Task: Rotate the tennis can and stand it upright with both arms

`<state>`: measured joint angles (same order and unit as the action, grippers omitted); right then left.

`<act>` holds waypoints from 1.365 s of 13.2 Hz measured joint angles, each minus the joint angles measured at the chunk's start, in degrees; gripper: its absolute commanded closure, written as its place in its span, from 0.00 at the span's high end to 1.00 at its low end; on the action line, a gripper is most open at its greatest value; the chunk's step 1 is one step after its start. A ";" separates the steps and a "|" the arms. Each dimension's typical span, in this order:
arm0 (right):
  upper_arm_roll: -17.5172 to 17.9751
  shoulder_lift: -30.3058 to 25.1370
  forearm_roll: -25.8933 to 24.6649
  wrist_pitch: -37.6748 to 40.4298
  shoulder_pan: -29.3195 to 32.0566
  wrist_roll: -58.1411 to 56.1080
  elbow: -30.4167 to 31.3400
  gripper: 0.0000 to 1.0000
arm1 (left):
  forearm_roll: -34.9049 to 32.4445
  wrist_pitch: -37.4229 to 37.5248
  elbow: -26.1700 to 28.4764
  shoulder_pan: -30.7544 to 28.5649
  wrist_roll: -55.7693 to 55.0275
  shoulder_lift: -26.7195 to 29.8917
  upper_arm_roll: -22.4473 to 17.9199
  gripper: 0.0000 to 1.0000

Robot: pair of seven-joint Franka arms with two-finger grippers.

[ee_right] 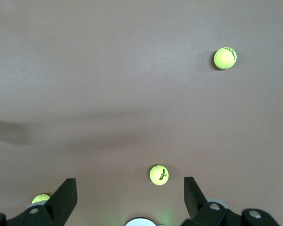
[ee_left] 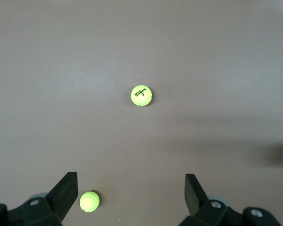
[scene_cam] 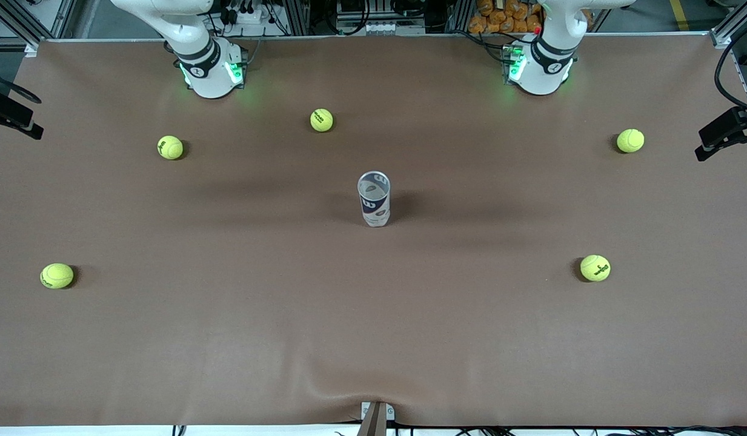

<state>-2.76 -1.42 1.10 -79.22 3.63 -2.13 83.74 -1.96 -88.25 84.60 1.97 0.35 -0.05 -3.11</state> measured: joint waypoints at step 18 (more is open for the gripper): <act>0.00 0.00 0.00 0.00 0.00 0.00 0.00 1.00 | 3.66 0.82 1.85 -1.03 -2.55 0.01 1.89 1.00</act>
<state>-2.76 -1.41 1.10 -79.22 3.63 -2.13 83.74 1.70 -87.43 86.45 0.94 -2.19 -0.05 -1.23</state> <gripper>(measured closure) 0.000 0.000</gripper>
